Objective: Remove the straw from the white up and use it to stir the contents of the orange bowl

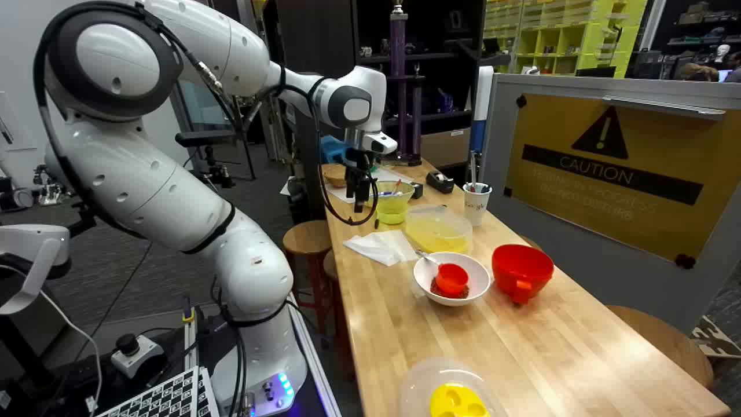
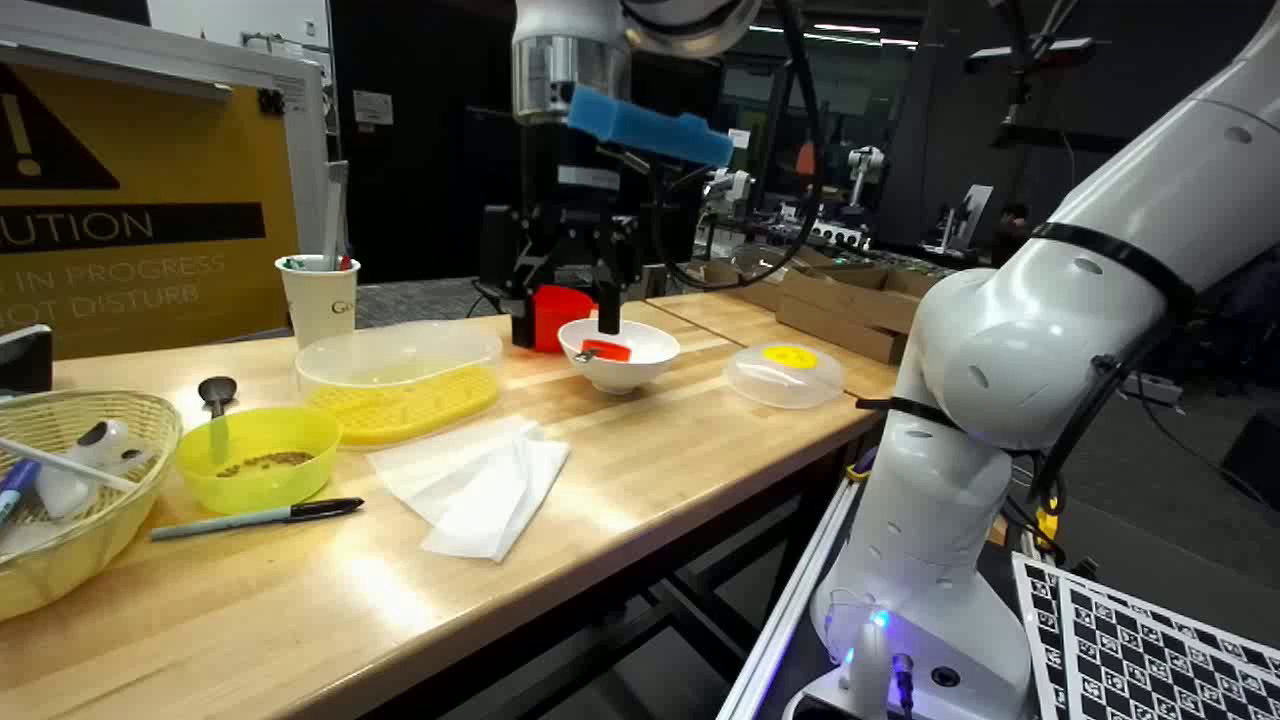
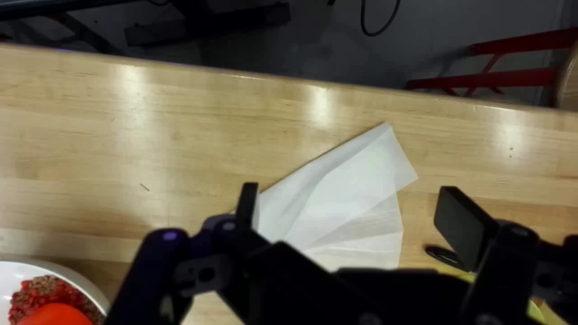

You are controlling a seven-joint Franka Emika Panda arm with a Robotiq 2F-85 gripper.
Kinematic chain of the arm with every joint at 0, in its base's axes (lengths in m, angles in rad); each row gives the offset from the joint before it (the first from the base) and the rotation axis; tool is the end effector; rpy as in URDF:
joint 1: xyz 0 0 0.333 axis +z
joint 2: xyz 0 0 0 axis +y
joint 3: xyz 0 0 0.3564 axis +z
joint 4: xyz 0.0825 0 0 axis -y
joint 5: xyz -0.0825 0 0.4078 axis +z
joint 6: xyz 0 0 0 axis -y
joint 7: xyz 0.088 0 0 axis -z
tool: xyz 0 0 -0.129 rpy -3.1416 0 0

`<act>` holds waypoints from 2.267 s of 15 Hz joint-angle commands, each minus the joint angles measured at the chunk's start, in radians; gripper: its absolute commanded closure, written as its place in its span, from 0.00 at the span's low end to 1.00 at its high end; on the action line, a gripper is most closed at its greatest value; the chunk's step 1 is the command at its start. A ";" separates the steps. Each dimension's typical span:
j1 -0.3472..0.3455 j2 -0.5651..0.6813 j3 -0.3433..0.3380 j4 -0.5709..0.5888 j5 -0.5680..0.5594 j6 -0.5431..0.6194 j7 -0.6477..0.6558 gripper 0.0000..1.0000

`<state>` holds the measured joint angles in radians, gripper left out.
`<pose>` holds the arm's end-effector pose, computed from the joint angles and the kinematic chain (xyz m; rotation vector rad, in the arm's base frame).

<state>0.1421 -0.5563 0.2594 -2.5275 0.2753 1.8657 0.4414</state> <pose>0.3275 0.1708 0.4518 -3.0516 0.2775 0.2332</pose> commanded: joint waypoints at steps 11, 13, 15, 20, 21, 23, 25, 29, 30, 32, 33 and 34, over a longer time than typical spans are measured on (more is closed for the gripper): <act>0.000 0.000 -0.001 0.001 -0.001 -0.001 0.000 0.00; -0.001 0.009 0.010 0.002 -0.009 0.023 0.009 0.00; -0.003 0.026 0.020 0.007 -0.016 0.061 0.014 0.00; -0.003 0.099 0.040 0.033 -0.041 0.147 0.023 0.00; -0.008 0.122 0.046 0.044 -0.054 0.164 0.036 0.00; -0.012 0.161 0.048 0.068 -0.075 0.187 0.051 0.00; -0.016 0.199 0.047 0.104 -0.100 0.199 0.077 0.00; -0.029 0.278 0.041 0.208 -0.153 0.205 0.137 0.00; -0.030 0.296 0.038 0.233 -0.163 0.203 0.149 0.00; -0.032 0.331 0.035 0.283 -0.180 0.205 0.175 0.00; -0.033 0.349 0.033 0.308 -0.191 0.206 0.190 0.00; -0.034 0.369 0.031 0.336 -0.203 0.203 0.204 0.00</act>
<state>0.1108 -0.2527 0.2932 -2.2789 0.1153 2.0778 0.5900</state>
